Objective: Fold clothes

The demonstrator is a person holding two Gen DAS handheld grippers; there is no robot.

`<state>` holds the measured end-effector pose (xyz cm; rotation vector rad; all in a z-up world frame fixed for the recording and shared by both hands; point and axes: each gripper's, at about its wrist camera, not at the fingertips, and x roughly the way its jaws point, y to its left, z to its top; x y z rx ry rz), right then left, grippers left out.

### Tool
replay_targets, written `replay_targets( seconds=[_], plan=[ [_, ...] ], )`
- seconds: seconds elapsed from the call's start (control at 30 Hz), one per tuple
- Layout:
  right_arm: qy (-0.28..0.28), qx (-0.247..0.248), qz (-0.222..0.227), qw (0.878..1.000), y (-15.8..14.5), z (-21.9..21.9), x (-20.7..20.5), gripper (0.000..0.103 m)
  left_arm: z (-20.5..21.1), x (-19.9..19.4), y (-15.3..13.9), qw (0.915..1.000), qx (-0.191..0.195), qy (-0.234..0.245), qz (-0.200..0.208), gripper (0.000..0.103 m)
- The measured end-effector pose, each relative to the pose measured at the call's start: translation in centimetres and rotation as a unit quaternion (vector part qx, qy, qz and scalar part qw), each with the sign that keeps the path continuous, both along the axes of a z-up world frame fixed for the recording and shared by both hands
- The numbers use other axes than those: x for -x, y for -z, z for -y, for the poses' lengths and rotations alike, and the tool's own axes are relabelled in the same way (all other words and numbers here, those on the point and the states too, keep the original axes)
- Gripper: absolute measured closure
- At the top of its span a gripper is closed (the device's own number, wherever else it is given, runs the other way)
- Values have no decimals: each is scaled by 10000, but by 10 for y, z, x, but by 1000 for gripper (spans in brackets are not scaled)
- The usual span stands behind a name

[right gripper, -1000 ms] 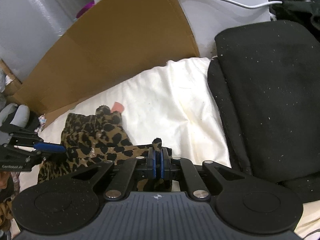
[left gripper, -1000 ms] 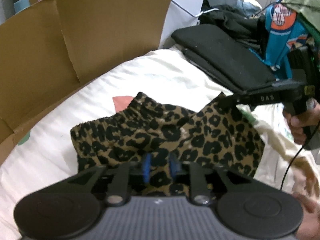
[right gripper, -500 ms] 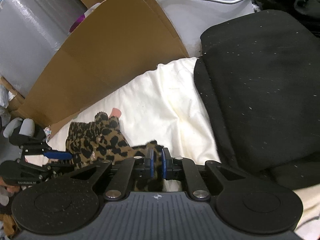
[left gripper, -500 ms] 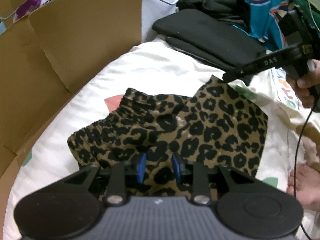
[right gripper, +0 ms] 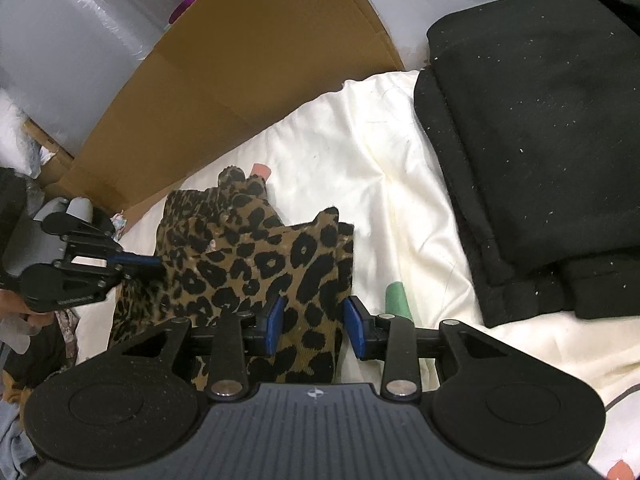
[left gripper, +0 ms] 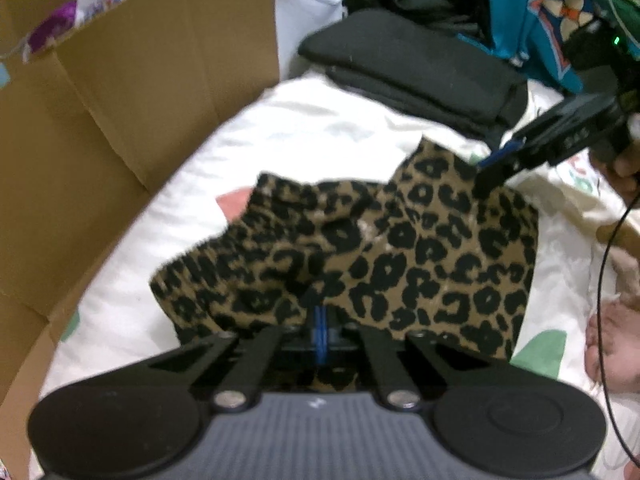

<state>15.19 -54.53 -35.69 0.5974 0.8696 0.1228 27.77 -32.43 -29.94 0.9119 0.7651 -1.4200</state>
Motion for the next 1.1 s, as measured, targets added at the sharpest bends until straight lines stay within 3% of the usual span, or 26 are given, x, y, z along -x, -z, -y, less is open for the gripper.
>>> replay_targets(
  seconds=[0.17,0.43,0.53,0.77,0.97,1.0,1.07,1.1],
  plan=[
    [125,-69,32,9999,0,0,-8,63,4,-6,-3,9999,74,-99,37,103],
    [316,72,31,9995,11,2,-30,64,7,-7,26,9996,-99,-256,84,103],
    [230,275,87,9993,11,1,-37,100,8,-5,32,9995,-143,-260,128,102],
    [133,550,-33,9984,18,-5,-50,100,10,-8,31,9983,-215,-533,63,102],
    [203,624,-15,9978,17,-8,-46,100,-14,-25,-5,9957,62,-922,111,88],
    [226,627,-11,9978,17,-8,-45,100,-20,-30,-10,9944,79,-1051,82,74],
    [257,650,-13,9976,17,-9,-45,100,-34,-40,-18,9910,98,-1335,79,59],
    [266,659,-16,9975,17,-10,-45,100,-42,-46,-21,9891,117,-1467,88,58]
  ],
)
